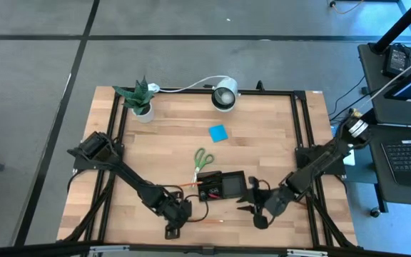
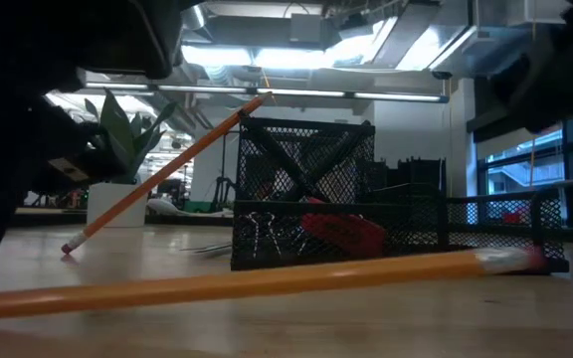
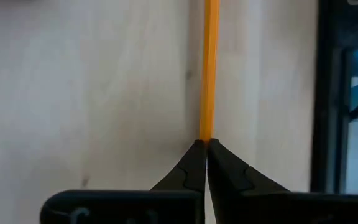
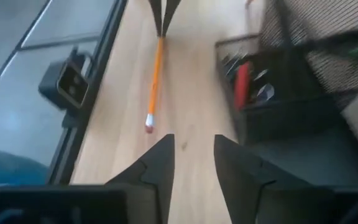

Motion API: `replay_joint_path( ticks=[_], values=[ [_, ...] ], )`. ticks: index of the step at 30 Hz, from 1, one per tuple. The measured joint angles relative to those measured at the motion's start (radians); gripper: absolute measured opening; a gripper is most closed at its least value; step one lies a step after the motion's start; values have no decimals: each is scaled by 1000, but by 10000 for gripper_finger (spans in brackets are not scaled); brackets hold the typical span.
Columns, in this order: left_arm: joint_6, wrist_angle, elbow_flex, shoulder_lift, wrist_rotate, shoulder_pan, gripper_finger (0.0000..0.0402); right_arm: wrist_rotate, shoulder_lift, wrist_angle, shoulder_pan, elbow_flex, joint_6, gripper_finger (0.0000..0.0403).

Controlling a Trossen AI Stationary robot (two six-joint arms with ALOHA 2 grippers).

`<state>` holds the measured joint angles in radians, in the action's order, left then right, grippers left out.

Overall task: Pick and place office supplies into organizer
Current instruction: Put the pencil into the desk organizer

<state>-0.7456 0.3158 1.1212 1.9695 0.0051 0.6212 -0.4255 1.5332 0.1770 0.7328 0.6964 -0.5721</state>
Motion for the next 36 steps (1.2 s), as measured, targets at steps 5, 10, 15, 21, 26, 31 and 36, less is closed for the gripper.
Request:
replay_joint_path(
  ticks=[5, 10, 15, 21, 26, 31, 36],
  values=[
    [-3, -18, 30, 16, -39, -1, 3, 1, 127, 134, 45, 0, -51, 96],
    [-9, -17, 37, 19, -55, -3, 3, 1, 255, 352, 68, 2, -51, 94],
    [-12, -19, 37, 19, -72, -3, 3, -2, 365, 382, 65, 67, -52, 94],
    [-18, -19, 38, 19, -70, -2, 3, -1, 410, 383, 62, 111, -53, 94],
    [-18, -18, 38, 19, -64, -2, 3, -2, 404, 381, 62, 107, -78, 94],
    [-18, -18, 38, 19, -64, -2, 3, -1, 404, 381, 62, 107, -79, 96],
    [-18, -18, 37, 19, -62, -2, 3, 2, 403, 392, 62, 106, -78, 127]
  ],
)
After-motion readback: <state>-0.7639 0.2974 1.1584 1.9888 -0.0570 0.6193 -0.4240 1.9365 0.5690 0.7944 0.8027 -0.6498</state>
